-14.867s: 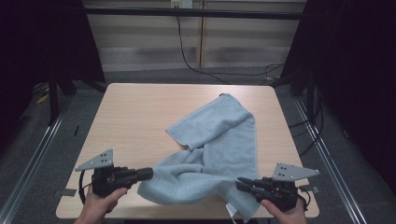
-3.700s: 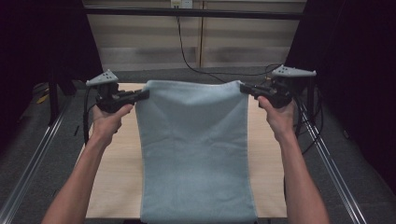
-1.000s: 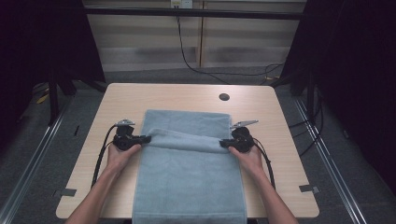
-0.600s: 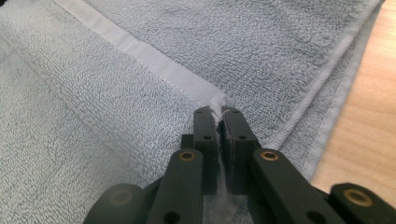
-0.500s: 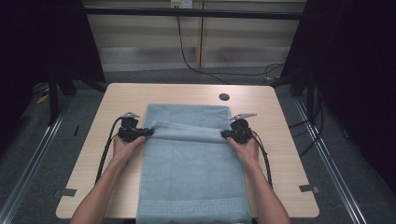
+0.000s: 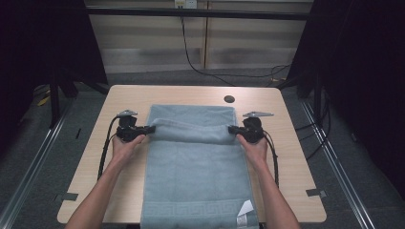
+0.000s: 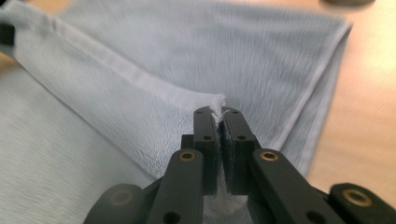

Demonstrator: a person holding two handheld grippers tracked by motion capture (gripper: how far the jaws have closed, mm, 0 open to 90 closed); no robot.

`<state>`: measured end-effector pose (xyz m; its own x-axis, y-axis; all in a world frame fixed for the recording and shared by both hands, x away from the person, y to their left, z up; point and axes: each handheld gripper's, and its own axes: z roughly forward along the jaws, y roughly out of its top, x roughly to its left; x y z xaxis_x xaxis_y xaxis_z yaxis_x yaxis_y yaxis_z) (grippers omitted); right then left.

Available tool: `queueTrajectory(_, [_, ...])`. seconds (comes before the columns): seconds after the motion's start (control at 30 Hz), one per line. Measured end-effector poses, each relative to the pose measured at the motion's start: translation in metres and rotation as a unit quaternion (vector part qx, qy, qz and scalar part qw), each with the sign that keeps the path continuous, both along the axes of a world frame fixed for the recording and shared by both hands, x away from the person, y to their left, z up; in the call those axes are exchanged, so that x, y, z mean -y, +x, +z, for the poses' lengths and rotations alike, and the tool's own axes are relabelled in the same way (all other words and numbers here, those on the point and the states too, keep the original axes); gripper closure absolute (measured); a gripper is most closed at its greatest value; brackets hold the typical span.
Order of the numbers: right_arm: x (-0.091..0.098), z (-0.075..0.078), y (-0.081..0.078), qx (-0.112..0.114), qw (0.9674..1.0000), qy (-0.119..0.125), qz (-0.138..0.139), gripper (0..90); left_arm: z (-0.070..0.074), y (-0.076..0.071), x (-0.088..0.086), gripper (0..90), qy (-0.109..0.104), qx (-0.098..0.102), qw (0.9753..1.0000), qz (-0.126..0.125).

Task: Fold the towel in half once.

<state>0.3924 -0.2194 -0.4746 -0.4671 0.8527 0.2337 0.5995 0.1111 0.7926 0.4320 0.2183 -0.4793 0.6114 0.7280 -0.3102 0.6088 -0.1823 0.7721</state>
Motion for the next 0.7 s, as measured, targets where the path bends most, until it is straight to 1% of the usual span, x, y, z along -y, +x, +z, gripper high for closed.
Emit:
queueTrajectory(0.03, [0.002, 0.012, -0.001, 0.012, 0.9999, 0.009, 0.000, 86.0, 0.018, -0.005, 0.000, 84.9, 0.000, 0.021, 0.9998, -0.007])
queueTrajectory(0.07, [0.002, 0.012, -0.001, 0.012, 0.9999, 0.009, 0.000, 86.0, 0.018, -0.005, 0.000, 84.9, 0.000, 0.021, 0.9998, -0.007])
queueTrajectory(0.1, [0.004, 0.034, -0.004, 0.036, 0.9992, 0.015, 0.004, 86.0, 0.034, -0.010, -0.001, 84.8, 0.002, 0.037, 0.9992, -0.014])
queueTrajectory(0.13, [0.004, 0.039, -0.006, 0.039, 0.9991, 0.017, 0.004, 86.0, 0.034, -0.010, -0.001, 84.9, 0.002, 0.037, 0.9992, -0.014])
queueTrajectory(0.17, [0.006, 0.052, -0.008, 0.055, 0.9983, 0.018, 0.008, 86.0, 0.051, -0.016, -0.003, 84.8, -0.015, 0.052, 0.9984, -0.017])
queueTrajectory(0.2, [0.007, 0.059, -0.009, 0.063, 0.9977, 0.022, 0.009, 86.0, 0.060, -0.020, -0.003, 84.8, -0.021, 0.061, 0.9977, -0.019])
queueTrajectory(0.23, [0.008, 0.068, -0.011, 0.069, 0.9971, 0.031, 0.008, 86.0, 0.071, -0.026, -0.004, 84.8, -0.022, 0.074, 0.9967, -0.025])
queueTrajectory(0.27, [0.011, 0.078, -0.014, 0.080, 0.9961, 0.036, 0.010, 86.0, 0.078, -0.030, -0.005, 84.8, -0.025, 0.080, 0.9960, -0.029])
queueTrajectory(0.33, [0.013, 0.090, -0.018, 0.091, 0.9950, 0.039, 0.012, 86.0, 0.091, -0.037, -0.006, 84.8, -0.027, 0.090, 0.9950, -0.036])
queueTrajectory(0.37, [0.014, 0.096, -0.021, 0.097, 0.9943, 0.040, 0.013, 86.0, 0.091, -0.037, -0.006, 84.8, -0.027, 0.090, 0.9950, -0.036])
queueTrajectory(0.4, [0.014, 0.096, -0.021, 0.097, 0.9943, 0.040, 0.013, 86.0, 0.100, -0.042, -0.007, 84.8, -0.030, 0.098, 0.9940, -0.038])
queueTrajectory(0.43, [0.016, 0.108, -0.027, 0.111, 0.9926, 0.046, 0.016, 86.0, 0.111, -0.051, -0.008, 84.8, -0.041, 0.109, 0.9921, -0.046])
queueTrajectory(0.5, [0.018, 0.117, -0.034, 0.122, 0.9909, 0.052, 0.020, 86.0, 0.122, -0.060, -0.007, 84.8, -0.037, 0.122, 0.9904, -0.053])
queueTrajectory(0.53, [0.018, 0.117, -0.034, 0.122, 0.9909, 0.052, 0.020, 86.0, 0.122, -0.060, -0.007, 84.8, -0.037, 0.122, 0.9904, -0.053])
queueTrajectory(0.57, [0.018, 0.122, -0.038, 0.126, 0.9902, 0.055, 0.023, 86.0, 0.126, -0.066, -0.008, 84.8, -0.037, 0.124, 0.9898, -0.058])
queueTrajectory(0.6, [0.018, 0.128, -0.043, 0.134, 0.9892, 0.052, 0.026, 86.0, 0.127, -0.070, -0.009, 84.8, -0.037, 0.122, 0.9901, -0.059])
queueTrajectory(0.63, [0.019, 0.135, -0.054, 0.145, 0.9872, 0.056, 0.034, 86.0, 0.127, -0.074, -0.009, 84.8, -0.039, 0.119, 0.9904, -0.058])
queueTrajectory(0.67, [0.019, 0.137, -0.060, 0.149, 0.9865, 0.056, 0.038, 86.0, 0.127, -0.084, -0.010, 84.8, -0.045, 0.125, 0.9891, -0.064])
queueTrajectory(0.7, [0.019, 0.138, -0.065, 0.153, 0.9859, 0.053, 0.042, 86.0, 0.127, -0.091, -0.011, 84.8, -0.046, 0.124, 0.9889, -0.067])
